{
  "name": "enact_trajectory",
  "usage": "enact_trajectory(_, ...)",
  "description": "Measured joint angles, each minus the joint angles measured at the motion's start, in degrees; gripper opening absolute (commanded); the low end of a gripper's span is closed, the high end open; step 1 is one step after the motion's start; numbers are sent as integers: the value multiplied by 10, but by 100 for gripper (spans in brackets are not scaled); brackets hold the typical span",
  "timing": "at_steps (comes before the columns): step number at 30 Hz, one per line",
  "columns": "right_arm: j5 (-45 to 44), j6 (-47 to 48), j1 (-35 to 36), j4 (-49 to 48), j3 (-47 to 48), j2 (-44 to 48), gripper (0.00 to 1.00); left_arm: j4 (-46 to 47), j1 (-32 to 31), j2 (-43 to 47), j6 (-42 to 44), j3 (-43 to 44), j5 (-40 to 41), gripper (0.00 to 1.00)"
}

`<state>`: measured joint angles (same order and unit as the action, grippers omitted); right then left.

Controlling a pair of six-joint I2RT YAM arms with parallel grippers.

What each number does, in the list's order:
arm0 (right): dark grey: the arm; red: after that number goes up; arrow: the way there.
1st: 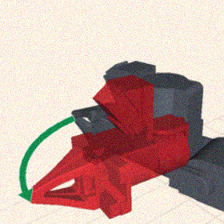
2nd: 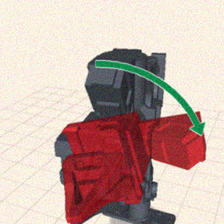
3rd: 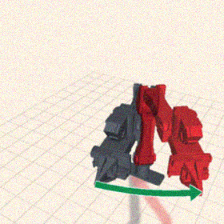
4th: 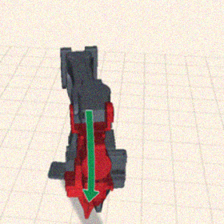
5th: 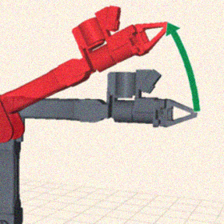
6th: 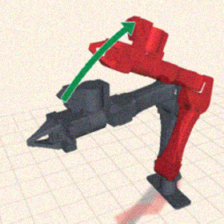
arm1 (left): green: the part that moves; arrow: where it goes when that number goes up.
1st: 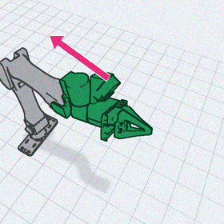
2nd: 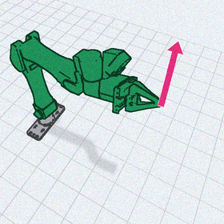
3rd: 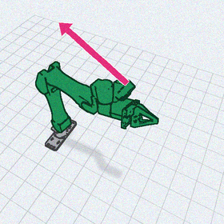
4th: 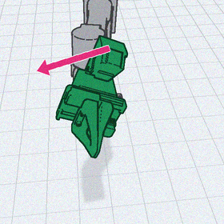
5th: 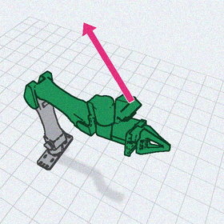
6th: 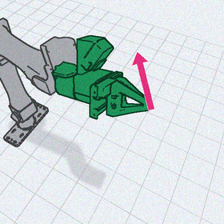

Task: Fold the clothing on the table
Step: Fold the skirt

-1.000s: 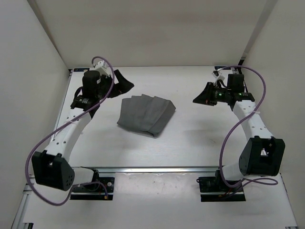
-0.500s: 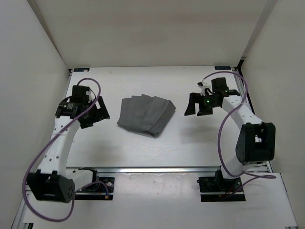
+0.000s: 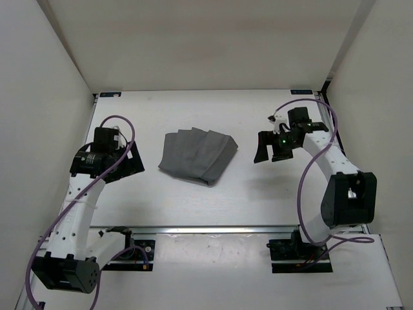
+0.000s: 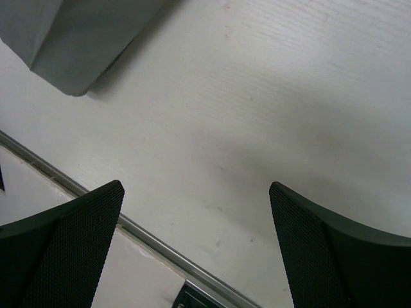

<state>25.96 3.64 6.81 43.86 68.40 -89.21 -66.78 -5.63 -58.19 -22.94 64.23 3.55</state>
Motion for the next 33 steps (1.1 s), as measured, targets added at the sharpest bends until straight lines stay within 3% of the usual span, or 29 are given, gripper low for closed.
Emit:
enact_trajectory(9, -26, 13, 1, -1, -51, 77, 99, 8, 2, 1, 9, 0, 6, 98)
enact_trajectory(33, -50, 15, 2, -3, -55, 79, 99, 9, -3, 6, 11, 3, 0, 99)
